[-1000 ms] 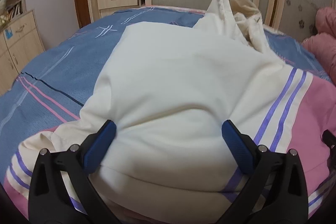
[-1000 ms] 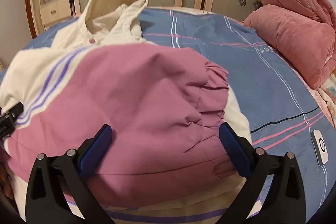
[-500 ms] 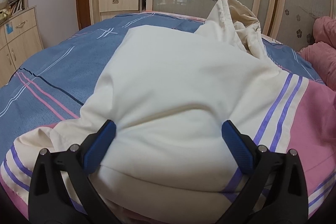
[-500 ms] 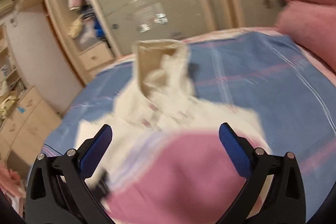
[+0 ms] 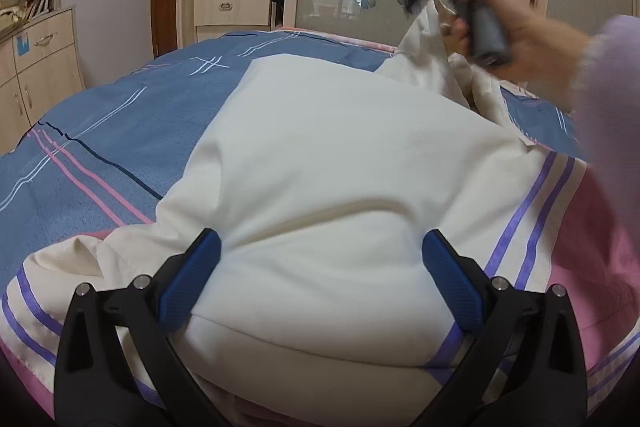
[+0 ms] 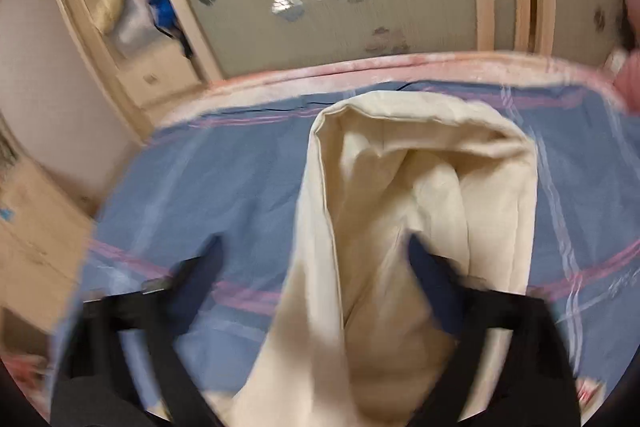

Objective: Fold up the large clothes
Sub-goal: 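Grasp the cream hood with the right tool, fold it over the jacket, release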

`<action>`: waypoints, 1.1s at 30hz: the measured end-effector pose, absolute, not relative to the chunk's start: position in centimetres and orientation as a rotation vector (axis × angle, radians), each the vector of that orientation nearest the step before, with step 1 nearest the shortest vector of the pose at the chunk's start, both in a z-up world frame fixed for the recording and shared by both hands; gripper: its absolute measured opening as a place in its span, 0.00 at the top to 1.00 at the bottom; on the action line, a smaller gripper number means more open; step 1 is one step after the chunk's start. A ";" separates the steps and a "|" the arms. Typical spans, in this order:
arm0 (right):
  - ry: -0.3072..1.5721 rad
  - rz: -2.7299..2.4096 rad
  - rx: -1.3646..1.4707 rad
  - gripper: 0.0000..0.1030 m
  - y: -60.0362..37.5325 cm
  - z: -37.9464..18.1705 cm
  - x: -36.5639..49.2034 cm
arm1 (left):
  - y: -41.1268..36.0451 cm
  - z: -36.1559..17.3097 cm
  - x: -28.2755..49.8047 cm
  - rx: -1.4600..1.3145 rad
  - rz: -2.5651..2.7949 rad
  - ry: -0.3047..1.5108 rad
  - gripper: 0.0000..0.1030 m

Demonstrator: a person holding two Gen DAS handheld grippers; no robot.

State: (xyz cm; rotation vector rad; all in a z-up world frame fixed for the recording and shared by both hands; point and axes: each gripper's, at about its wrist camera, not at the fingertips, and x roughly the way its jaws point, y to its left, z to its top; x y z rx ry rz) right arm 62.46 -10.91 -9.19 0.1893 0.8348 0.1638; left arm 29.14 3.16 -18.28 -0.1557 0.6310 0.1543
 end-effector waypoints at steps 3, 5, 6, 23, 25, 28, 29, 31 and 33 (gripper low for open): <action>0.770 0.204 0.262 0.97 -11.0 -8.3 61.0 | 3.3 -18.4 29.2 -0.165 0.152 0.632 0.02; 0.635 0.222 0.237 0.97 -11.4 -5.6 57.2 | 3.3 -18.3 29.2 -0.166 0.152 0.632 0.02; 0.562 0.273 0.247 0.97 -12.1 -3.8 54.2 | 3.3 -18.3 29.2 -0.167 0.152 0.632 0.02; 0.767 0.514 0.300 0.17 -24.0 -9.5 17.3 | 4.4 -18.0 29.0 -0.245 0.125 0.602 0.02; 0.779 0.453 0.361 0.16 -25.8 -9.8 17.1 | 4.6 -18.0 28.9 -0.249 0.123 0.601 0.02; 0.729 0.340 0.433 0.14 -28.6 -9.1 18.2 | 4.6 -18.0 28.9 -0.251 0.121 0.600 0.02; 0.718 0.315 0.444 0.13 -29.1 -8.8 19.0 | 4.6 -18.1 29.0 -0.251 0.121 0.600 0.02; 0.722 0.303 0.454 0.09 -29.3 -8.5 21.4 | 4.6 -18.1 29.0 -0.252 0.121 0.600 0.02; 0.746 0.306 0.464 0.09 -29.2 -8.7 24.1 | 4.6 -18.1 28.9 -0.251 0.122 0.600 0.02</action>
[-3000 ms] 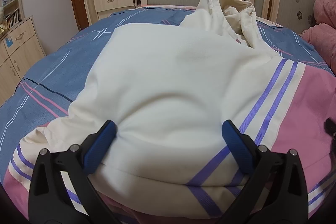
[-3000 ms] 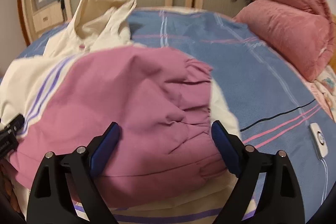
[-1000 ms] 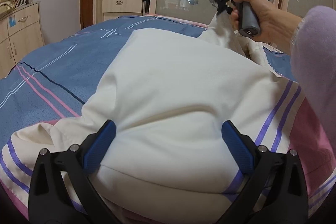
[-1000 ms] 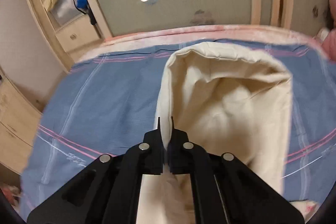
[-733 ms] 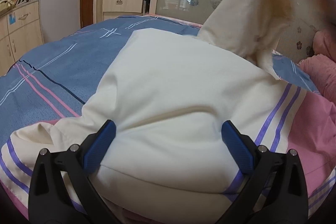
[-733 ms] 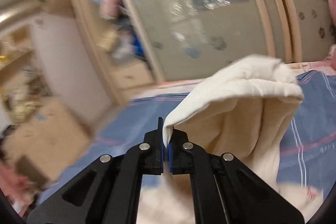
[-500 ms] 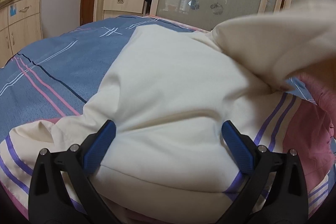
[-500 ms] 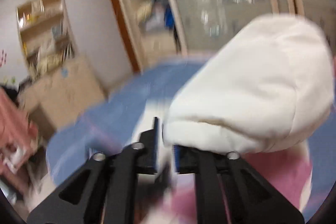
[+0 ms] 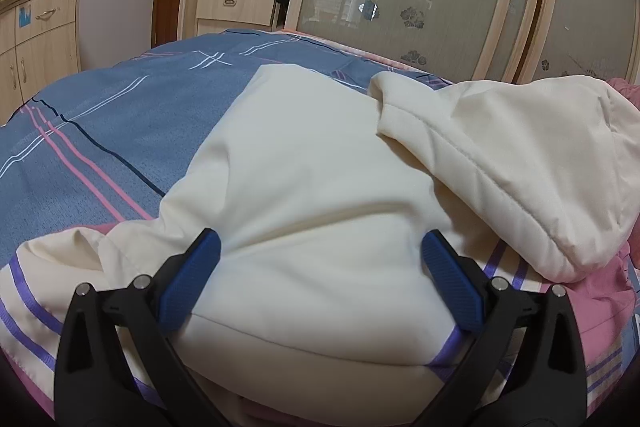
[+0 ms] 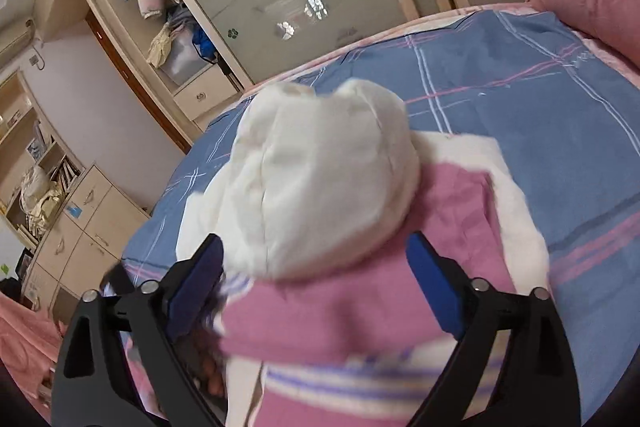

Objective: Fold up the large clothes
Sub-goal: 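Grasp the cream hood with the right tool, fold it over the jacket, release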

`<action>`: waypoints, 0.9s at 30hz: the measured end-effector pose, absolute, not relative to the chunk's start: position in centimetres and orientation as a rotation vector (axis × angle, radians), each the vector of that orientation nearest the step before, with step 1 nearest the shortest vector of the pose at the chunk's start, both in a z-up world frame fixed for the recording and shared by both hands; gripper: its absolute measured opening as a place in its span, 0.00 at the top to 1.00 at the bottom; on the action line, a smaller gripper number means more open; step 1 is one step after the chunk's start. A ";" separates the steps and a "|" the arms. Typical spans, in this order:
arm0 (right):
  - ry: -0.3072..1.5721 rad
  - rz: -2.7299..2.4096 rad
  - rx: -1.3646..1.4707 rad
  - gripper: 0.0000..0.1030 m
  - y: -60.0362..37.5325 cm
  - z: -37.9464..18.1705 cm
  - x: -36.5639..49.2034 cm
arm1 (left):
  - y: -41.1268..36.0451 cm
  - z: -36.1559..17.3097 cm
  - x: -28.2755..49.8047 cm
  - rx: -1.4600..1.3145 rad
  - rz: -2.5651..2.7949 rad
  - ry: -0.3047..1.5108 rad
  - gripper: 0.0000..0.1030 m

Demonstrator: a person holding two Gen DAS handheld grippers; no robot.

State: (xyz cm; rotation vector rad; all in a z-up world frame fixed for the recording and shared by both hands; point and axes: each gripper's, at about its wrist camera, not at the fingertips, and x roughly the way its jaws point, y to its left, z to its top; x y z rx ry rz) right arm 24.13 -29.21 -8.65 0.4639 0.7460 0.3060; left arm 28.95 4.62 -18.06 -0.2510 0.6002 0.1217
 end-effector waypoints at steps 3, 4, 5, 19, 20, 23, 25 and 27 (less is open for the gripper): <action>0.785 0.312 0.479 0.09 -28.7 -9.6 27.1 | 4.6 -18.1 28.9 -0.251 0.122 0.600 0.02; 0.791 0.320 0.480 0.09 -28.6 -9.9 27.7 | 4.6 -18.1 29.0 -0.252 0.121 0.600 0.02; 0.792 0.319 0.482 0.11 -28.2 -10.0 28.3 | 4.6 -18.1 28.9 -0.253 0.121 0.600 0.02; 0.695 0.505 0.634 0.87 -28.0 -8.3 16.5 | 4.5 -18.2 28.9 -0.259 0.118 0.599 0.02; 0.691 0.489 0.616 0.87 -28.0 -8.8 15.4 | 4.5 -18.2 28.9 -0.259 0.119 0.599 0.02; 0.752 0.431 0.570 0.87 -27.4 -11.8 14.3 | 4.5 -18.2 28.9 -0.259 0.118 0.599 0.02; 0.798 0.400 0.581 0.87 -27.5 -14.4 14.3 | 4.5 -18.2 28.9 -0.258 0.118 0.598 0.02; 0.832 0.388 0.616 0.87 -27.7 -16.4 14.3 | 4.6 -18.2 28.8 -0.259 0.118 0.599 0.02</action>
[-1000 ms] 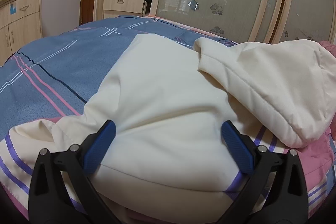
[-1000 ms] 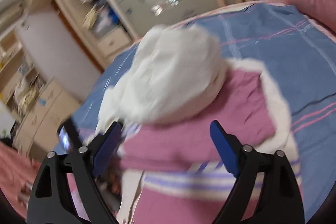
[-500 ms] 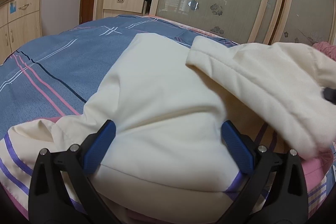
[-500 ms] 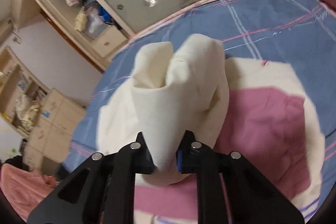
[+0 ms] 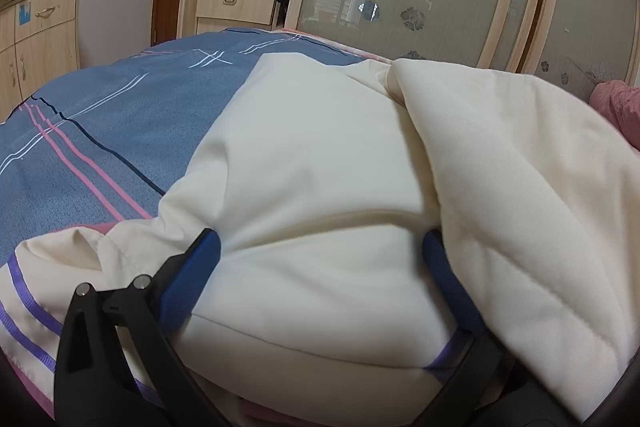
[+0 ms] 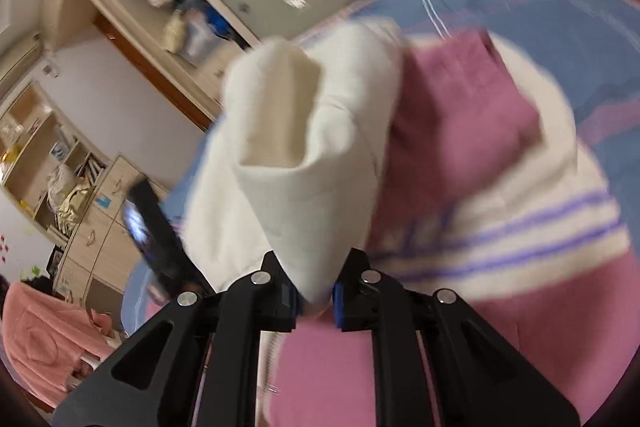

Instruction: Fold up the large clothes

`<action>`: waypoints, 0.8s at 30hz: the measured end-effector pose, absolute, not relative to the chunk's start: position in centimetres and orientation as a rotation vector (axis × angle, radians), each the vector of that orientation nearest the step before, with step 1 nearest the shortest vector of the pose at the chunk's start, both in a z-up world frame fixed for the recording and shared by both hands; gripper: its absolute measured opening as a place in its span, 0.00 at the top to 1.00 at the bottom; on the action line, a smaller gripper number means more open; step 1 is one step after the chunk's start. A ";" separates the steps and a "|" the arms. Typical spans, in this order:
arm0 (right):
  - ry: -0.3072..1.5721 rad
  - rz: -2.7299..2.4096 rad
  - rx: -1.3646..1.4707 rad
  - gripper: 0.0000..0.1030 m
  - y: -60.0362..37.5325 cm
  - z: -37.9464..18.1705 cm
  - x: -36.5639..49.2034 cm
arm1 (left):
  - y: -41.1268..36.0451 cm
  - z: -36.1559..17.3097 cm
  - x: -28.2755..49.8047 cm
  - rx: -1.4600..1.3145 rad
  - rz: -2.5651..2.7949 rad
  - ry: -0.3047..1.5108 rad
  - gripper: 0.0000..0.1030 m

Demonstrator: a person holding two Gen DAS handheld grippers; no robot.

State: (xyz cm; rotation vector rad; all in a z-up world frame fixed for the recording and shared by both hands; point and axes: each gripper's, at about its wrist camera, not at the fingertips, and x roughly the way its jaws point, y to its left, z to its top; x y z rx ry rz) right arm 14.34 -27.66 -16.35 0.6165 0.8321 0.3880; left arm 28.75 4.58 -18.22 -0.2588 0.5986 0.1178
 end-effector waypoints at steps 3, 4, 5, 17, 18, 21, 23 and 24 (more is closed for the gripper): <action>0.840 0.376 0.637 0.87 -27.7 -17.5 14.0 | 4.6 -18.2 28.8 -0.257 0.119 0.599 0.02; 0.841 0.371 0.631 0.86 -27.7 -17.6 14.0 | 4.5 -18.2 28.7 -0.257 0.119 0.599 0.02; 0.834 0.369 0.605 0.82 -27.5 -17.4 13.8 | 4.6 -18.2 28.7 -0.260 0.118 0.599 0.02; 0.591 0.282 0.388 0.49 -28.0 -8.8 11.3 | 4.6 -18.3 28.5 -0.267 0.114 0.596 0.02; 0.578 0.296 0.362 0.49 -27.5 -8.2 11.6 | 4.6 -18.3 28.4 -0.268 0.114 0.596 0.02; 0.558 0.359 0.308 0.49 -25.4 -6.3 13.6 | 4.6 -18.2 28.5 -0.267 0.114 0.597 0.02; 0.547 0.395 0.254 0.50 -23.6 -5.3 15.0 | 4.5 -18.2 28.5 -0.268 0.113 0.596 0.02; 0.536 0.393 0.231 0.50 -23.2 -5.0 15.4 | 4.6 -18.2 28.5 -0.267 0.114 0.597 0.02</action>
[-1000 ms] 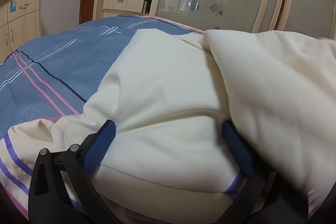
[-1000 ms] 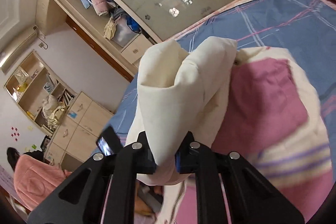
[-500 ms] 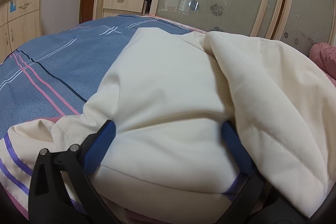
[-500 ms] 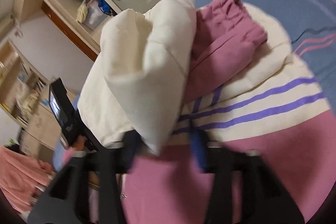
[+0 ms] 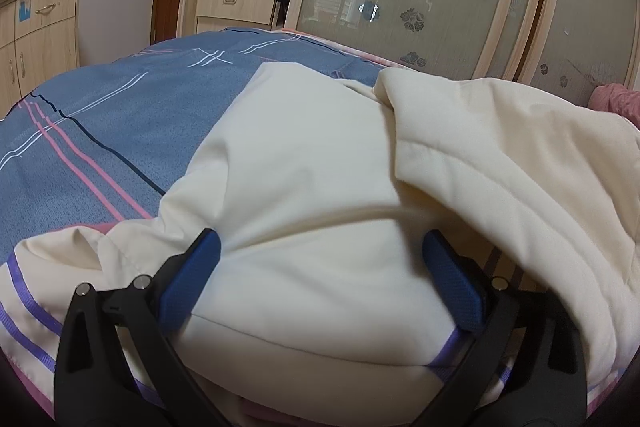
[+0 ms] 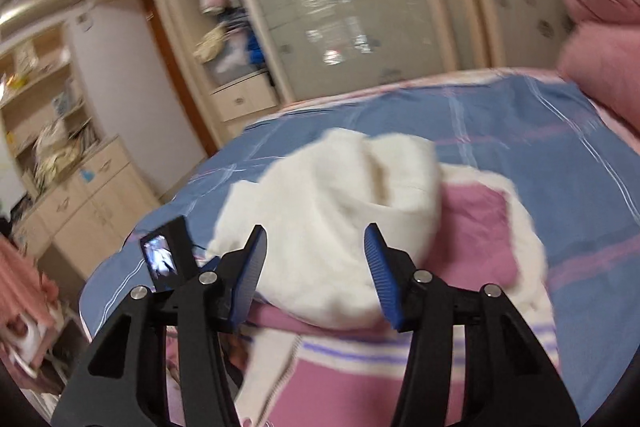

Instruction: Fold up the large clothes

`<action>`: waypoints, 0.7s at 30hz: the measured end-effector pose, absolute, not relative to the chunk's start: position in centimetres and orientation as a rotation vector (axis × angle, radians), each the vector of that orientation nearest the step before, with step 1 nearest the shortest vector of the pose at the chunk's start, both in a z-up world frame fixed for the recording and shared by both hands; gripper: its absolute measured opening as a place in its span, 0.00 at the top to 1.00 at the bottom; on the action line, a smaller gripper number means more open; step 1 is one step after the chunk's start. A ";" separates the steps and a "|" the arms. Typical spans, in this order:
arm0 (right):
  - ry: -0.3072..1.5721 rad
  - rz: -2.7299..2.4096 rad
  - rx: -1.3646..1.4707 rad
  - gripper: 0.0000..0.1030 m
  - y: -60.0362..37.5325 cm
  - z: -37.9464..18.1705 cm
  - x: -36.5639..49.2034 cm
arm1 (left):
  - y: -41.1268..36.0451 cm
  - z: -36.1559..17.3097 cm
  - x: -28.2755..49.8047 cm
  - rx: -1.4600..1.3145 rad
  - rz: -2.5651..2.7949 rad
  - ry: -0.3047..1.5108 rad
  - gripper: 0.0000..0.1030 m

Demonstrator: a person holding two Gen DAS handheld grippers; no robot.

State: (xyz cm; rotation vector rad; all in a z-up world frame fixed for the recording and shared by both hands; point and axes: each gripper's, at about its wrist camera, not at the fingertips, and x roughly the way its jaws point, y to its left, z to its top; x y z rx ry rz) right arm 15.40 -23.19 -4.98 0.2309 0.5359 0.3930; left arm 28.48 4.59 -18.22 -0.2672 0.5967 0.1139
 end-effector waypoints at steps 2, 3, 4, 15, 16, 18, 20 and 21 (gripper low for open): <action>0.516 0.402 0.186 0.50 -22.1 -4.2 16.6 | 4.5 -18.2 28.5 -0.267 0.114 0.597 0.02; 0.509 0.402 0.177 0.50 -21.9 -4.1 16.9 | 4.6 -18.2 28.5 -0.267 0.114 0.597 0.02; 0.499 0.389 0.171 0.50 -21.9 -3.8 17.6 | 4.6 -18.2 28.4 -0.267 0.114 0.597 0.02; 0.750 0.192 0.242 0.51 -25.2 -10.9 26.5 | 4.7 -18.2 28.5 -0.270 0.112 0.595 0.02; 0.771 0.163 0.259 0.52 -26.1 -12.2 26.5 | 4.6 -18.2 28.5 -0.271 0.111 0.594 0.02; 0.801 0.138 0.300 0.53 -27.4 -14.4 26.4 | 4.5 -18.2 28.4 -0.272 0.109 0.592 0.02; 0.805 0.138 0.334 0.54 -28.3 -15.8 25.9 | 4.5 -18.1 28.4 -0.273 0.107 0.590 0.02; 0.799 0.144 0.325 0.54 -28.4 -16.3 25.6 | 4.5 -18.1 28.4 -0.274 0.106 0.589 0.02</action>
